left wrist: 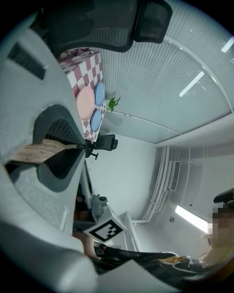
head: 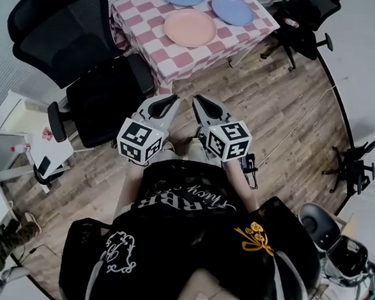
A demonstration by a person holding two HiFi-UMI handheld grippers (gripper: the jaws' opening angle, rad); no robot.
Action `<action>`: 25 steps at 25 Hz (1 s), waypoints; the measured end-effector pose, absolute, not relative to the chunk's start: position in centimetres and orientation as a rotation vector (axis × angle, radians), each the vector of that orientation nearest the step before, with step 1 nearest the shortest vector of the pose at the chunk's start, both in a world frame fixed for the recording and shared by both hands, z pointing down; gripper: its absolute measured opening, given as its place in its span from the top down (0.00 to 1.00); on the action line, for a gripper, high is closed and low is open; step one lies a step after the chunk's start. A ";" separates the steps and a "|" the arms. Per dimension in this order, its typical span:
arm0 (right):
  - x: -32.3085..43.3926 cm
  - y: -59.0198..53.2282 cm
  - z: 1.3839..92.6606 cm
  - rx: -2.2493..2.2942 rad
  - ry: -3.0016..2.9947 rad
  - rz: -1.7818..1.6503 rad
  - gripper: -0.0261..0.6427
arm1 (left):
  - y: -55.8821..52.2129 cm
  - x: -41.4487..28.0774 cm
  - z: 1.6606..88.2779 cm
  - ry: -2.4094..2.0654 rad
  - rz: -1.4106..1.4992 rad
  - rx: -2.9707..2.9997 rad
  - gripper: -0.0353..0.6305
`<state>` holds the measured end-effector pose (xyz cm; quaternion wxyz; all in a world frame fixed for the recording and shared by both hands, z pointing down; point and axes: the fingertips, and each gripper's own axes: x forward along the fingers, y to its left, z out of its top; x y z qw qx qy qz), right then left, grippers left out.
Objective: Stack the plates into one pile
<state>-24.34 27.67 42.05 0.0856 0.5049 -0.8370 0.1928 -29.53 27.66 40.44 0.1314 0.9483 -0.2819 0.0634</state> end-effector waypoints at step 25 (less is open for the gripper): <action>-7.1 19.7 43.3 1.392 -2.558 0.650 0.92 | 19.8 -14.2 41.3 -0.981 0.249 2.658 0.90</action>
